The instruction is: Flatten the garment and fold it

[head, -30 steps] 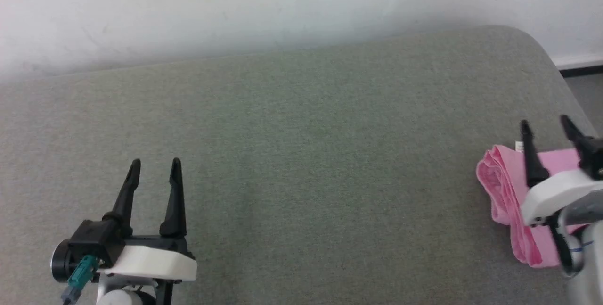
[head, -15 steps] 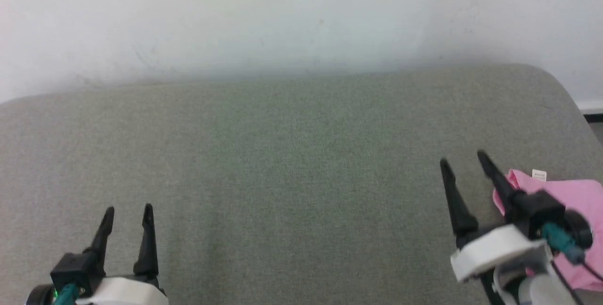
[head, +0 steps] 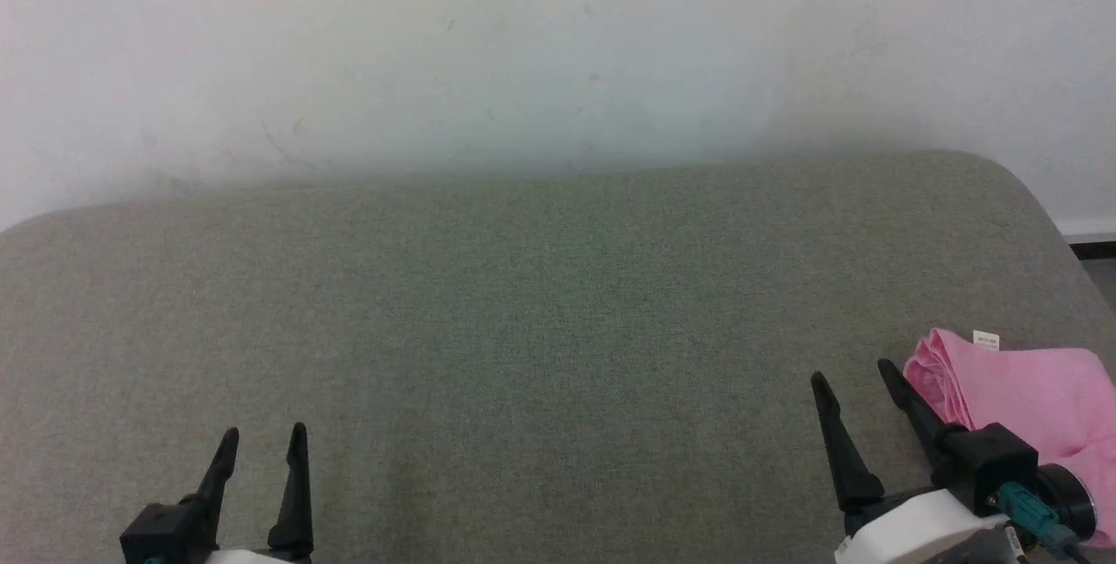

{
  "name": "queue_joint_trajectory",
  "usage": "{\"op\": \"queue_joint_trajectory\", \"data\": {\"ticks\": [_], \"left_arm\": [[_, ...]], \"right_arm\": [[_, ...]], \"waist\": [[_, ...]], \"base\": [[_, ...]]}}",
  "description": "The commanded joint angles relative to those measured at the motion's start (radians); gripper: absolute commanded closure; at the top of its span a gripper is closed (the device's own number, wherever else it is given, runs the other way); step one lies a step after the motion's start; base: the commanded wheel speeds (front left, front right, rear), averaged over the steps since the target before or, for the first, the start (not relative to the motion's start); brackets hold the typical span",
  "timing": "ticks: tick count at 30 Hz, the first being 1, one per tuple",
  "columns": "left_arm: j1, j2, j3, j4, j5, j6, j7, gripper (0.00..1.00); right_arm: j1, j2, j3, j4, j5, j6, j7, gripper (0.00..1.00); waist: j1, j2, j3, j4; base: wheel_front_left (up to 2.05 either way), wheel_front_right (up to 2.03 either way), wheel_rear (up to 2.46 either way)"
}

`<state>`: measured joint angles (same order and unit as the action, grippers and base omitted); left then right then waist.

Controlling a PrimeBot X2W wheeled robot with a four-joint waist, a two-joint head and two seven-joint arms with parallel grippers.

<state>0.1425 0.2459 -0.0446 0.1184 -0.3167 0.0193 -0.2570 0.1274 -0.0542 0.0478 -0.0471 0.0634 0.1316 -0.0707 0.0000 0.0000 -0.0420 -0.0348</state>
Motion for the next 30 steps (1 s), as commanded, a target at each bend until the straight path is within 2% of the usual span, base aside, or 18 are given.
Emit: {"op": "queue_joint_trajectory", "data": {"ticks": [1,6,7,30], "left_arm": [[0.005,-0.003,0.005,0.005,0.004,-0.005,-0.005,0.00],[-0.006,-0.013,0.014,0.011,0.006,-0.027,-0.005,0.00],[-0.001,-0.011,0.011,0.007,0.002,-0.025,0.000,1.00],[-0.024,-0.041,0.015,-0.013,0.052,-0.024,0.043,1.00]], "right_arm": [[0.005,0.004,0.003,-0.007,0.008,-0.001,0.001,0.00],[0.005,0.004,0.013,-0.009,0.017,-0.001,0.002,0.00],[0.000,0.000,0.014,-0.004,0.015,0.000,0.001,1.00],[-0.021,0.000,0.005,0.005,0.003,0.000,0.012,1.00]], "waist": [[0.0000,0.0000,0.002,0.001],[0.0000,0.0000,0.004,0.005],[0.0000,0.0000,0.004,0.005],[0.0002,0.0000,0.011,0.010]], "base": [[0.00,0.00,0.00],[0.00,0.00,0.00],[0.00,0.00,0.00],[0.00,0.00,0.00]]}}
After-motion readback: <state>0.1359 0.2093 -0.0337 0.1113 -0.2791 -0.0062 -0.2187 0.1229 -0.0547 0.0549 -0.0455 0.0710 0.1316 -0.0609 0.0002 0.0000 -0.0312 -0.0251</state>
